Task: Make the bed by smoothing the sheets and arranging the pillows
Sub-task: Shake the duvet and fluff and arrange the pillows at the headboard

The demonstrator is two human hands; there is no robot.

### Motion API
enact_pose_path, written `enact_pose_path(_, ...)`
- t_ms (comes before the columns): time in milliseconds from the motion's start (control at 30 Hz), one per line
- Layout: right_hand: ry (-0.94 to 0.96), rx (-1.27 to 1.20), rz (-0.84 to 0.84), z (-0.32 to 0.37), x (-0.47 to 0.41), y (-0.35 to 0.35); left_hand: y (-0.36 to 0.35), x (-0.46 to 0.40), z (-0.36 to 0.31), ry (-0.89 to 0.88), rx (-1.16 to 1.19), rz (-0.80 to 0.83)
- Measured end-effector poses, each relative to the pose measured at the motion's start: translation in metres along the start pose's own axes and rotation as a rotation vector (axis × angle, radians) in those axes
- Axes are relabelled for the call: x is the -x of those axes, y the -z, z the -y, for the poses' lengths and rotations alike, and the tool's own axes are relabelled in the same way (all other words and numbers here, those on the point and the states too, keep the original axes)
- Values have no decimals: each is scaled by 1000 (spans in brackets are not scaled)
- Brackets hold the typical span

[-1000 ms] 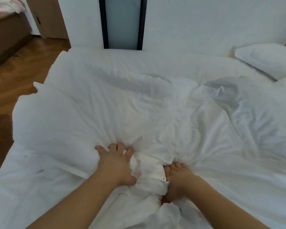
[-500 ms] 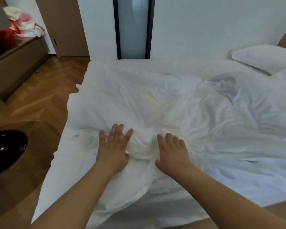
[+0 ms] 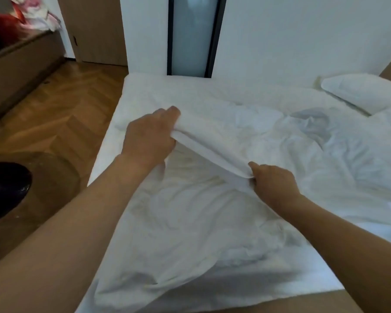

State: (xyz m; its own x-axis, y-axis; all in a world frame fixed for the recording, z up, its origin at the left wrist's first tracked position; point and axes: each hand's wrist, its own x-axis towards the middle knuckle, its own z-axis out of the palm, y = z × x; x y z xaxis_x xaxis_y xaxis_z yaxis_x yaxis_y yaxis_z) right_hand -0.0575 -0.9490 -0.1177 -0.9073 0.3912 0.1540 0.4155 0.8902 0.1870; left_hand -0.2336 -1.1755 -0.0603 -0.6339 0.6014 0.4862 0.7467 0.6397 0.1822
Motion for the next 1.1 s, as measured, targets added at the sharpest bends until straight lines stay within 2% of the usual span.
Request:
enact_pose_path(33, -35, 14, -20, -17, 3, 7, 18, 1, -18, -48, 16, 117)
enact_pose_path(100, -128, 56, 18, -47, 11, 17, 29, 19, -57, -154, 21, 455)
enact_pose_path(167, -154, 178, 174, -58, 25, 22, 8, 63, -90, -296, -15, 736)
enact_pose_path(200, -134, 227, 253, -55, 34, 22, -8, 89, -98, -310, -67, 897)
enact_pose_path(267, -28, 238, 376, -35, 56, 15, -34, 128, -96, -237, -190, 1182)
enact_pose_path(300, 53, 210, 414, -21, 67, 10, -40, 133, -89, -168, -140, 1284)
enact_pose_path(333, 153, 171, 446, -5, 79, 7, -40, 126, -81, -69, 16, 1351)
enact_pose_path(367, 260, 131, 474, 10, 89, 4, -35, 113, -72, 55, 263, 1360)
enact_pose_path(400, 352, 101, 495, 25, 98, 0, -30, 97, -60, 194, 493, 1253)
enact_pose_path(433, 407, 88, 508, 38, 104, -8, -27, 81, -45, 316, 626, 1013)
enact_pose_path(467, 423, 90, 502, 48, 106, -16, -25, 68, -28, 420, 636, 736)
enact_pose_path(500, 421, 103, 470, 55, 105, -26, -26, 61, -13, 513, 552, 499)
enact_pose_path(533, 413, 120, 419, 60, 103, -34, -29, 64, 2, 619, 408, 363)
enact_pose_path(567, 405, 138, 375, 63, 99, -41, -31, 72, 13, 762, 309, 325)
enact_pose_path(600, 398, 156, 351, 65, 96, -46, -36, 84, 26, 931, 289, 377)
enact_pose_path(667, 362, 156, 358, 71, 87, -50, -43, 101, 41, 1225, 529, 507)
enact_pose_path(700, 333, 141, 362, 74, 80, -49, -46, 102, 46, 1265, 731, 537)
enact_pose_path(767, 307, 115, 363, 76, 64, -48, -51, 92, 41, 1187, 1048, 525)
enact_pose_path(867, 354, 100, 491, 74, 42, -43, -54, 62, 18, 1037, 1120, 339)
enact_pose_path(933, 333, 61, 591, 68, 34, -38, -58, 48, 12, 900, 1066, 285)
enact_pose_path(1000, 291, 29, 675, 66, 33, -35, -69, 49, 19, 777, 874, 344)
enact_pose_path(1100, 255, 108, 696, 84, 48, -28, -101, 73, 41, 673, 454, 586)
